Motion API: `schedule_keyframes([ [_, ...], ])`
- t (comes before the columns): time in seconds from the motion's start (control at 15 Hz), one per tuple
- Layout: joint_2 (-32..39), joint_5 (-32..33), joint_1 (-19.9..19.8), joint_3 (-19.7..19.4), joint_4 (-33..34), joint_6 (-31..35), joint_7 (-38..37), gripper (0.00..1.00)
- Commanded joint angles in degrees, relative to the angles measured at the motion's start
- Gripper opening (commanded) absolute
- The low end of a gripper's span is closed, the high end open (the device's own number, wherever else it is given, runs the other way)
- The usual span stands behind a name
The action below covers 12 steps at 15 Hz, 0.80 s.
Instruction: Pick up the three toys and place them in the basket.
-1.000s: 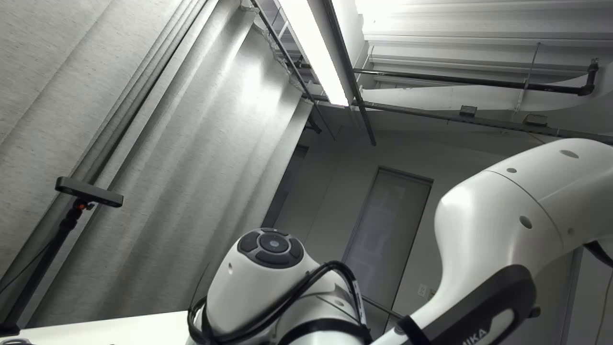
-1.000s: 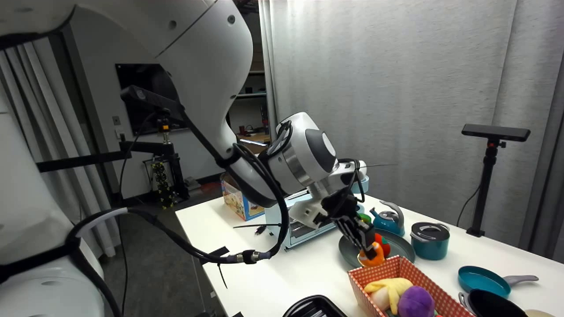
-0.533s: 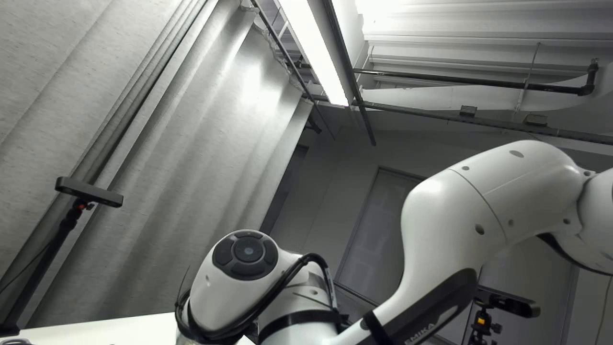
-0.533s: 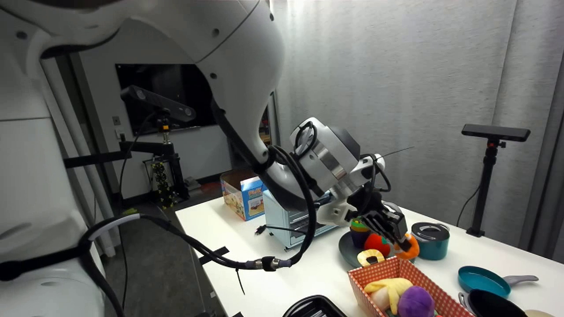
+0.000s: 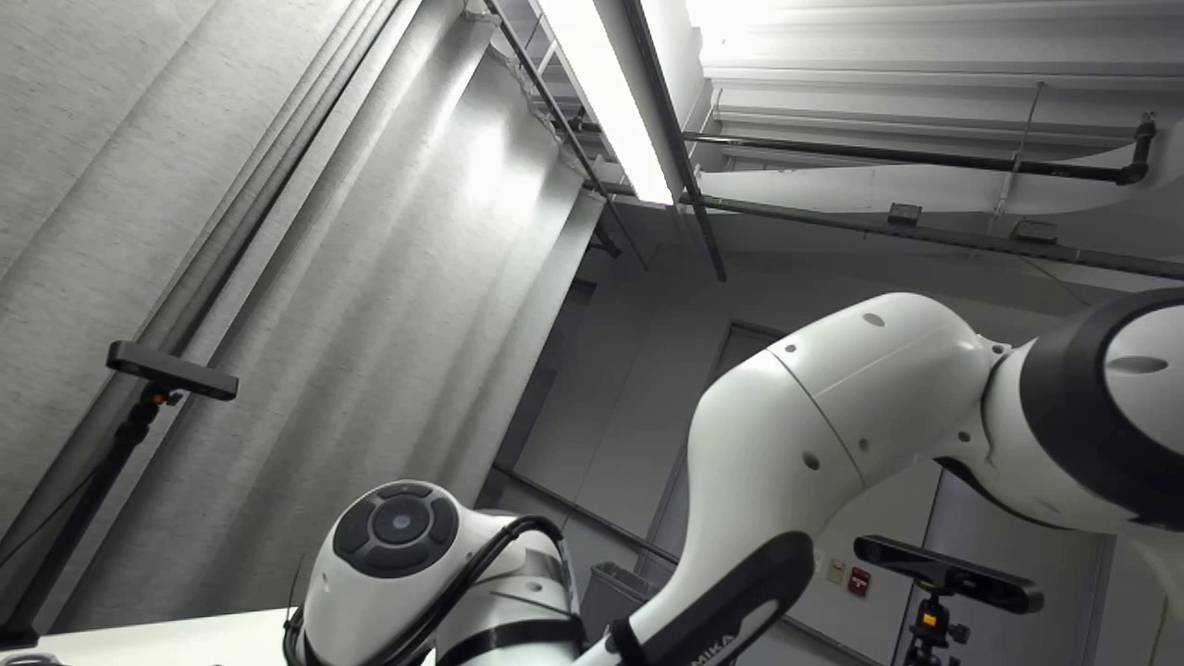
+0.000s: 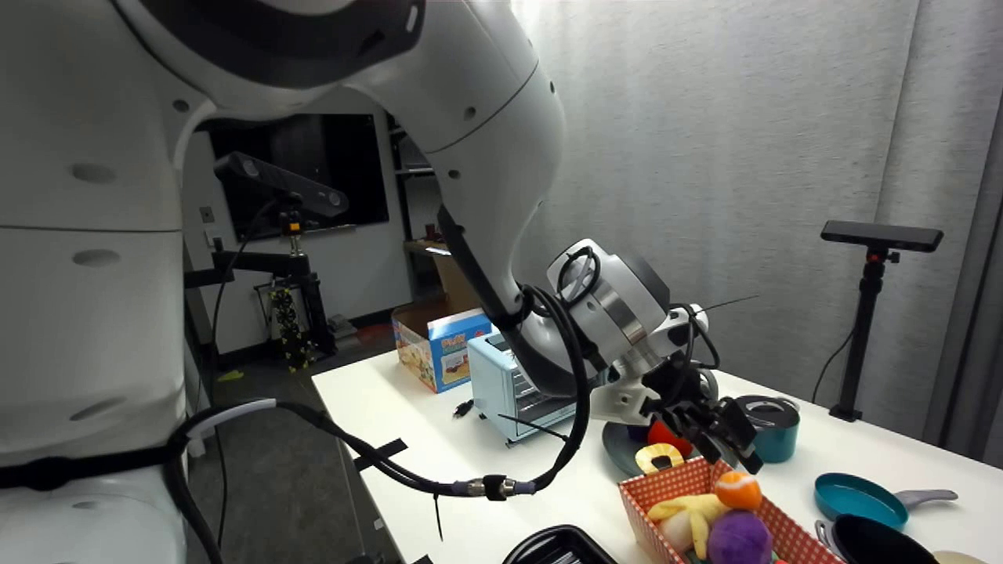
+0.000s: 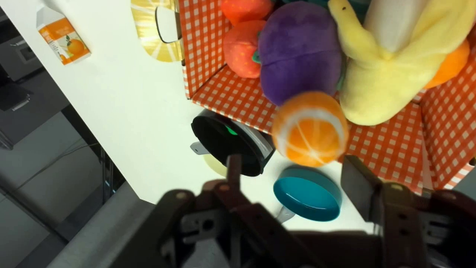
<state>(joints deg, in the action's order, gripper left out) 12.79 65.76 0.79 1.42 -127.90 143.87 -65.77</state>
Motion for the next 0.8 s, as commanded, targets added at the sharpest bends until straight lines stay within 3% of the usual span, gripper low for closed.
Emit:
schedule_keyframes([
  [0.0,1.72,-0.63,0.99,-0.84,2.19,-1.28,-0.07,0.99],
  [0.53,-2.22,-4.37,1.30,0.02,-2.00,-0.19,0.51,1.00],
  [0.73,-5.09,-13.85,1.04,1.99,-5.88,1.88,6.97,1.00],
])
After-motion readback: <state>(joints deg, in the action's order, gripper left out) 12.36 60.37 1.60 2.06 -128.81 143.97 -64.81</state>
